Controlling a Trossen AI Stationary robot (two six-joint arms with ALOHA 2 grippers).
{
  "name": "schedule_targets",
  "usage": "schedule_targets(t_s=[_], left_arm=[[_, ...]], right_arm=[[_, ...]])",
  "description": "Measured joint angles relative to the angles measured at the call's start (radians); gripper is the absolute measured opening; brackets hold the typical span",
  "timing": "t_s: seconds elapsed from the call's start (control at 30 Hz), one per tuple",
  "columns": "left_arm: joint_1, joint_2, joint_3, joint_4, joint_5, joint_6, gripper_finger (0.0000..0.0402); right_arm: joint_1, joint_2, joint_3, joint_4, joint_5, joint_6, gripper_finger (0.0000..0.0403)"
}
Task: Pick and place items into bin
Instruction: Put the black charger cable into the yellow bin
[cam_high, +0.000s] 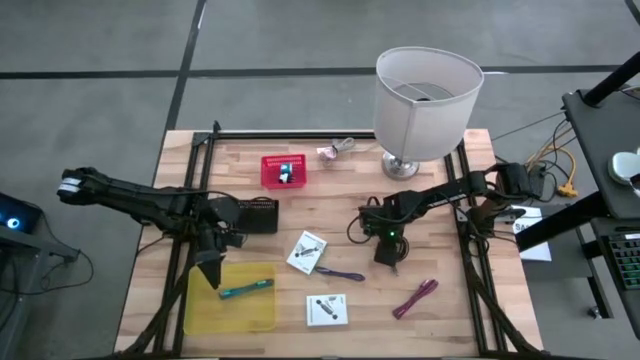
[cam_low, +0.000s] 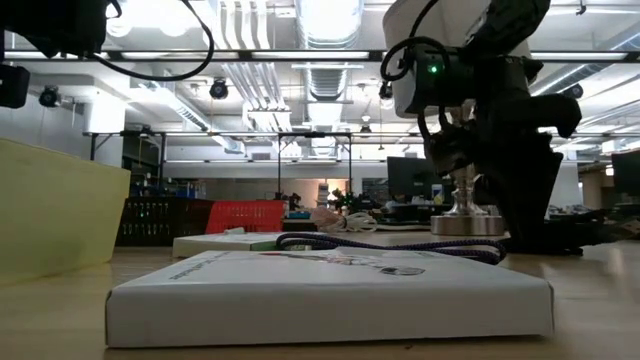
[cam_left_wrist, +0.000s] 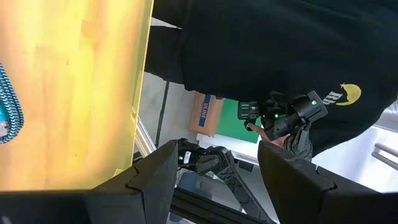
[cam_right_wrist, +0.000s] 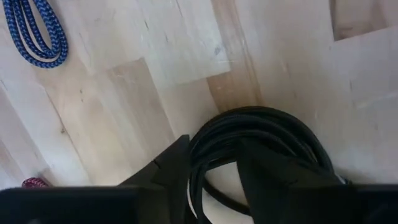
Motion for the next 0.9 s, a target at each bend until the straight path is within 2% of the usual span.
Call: schedule_targets(t_s=[0.37, 0.7, 0.9], left_arm=[[0.0, 0.0, 0.0, 0.0, -0.018, -0.001, 0.0206], [0.0, 0.0, 0.0, 0.0, -0.018, -0.001, 0.0206], [0.0, -0.001, 0.0, 0.0, -0.018, -0.001, 0.0206]], right_arm=[[0.023, -0.001, -0.033, 0.038, -0.009, -0.095, 0.0014], [0.024, -0.024, -0.03, 0.09, -0.071, -0.102, 0.0008], [0.023, -0.109, -0.02, 0.23, -0.066, -0.097, 0.0008]])
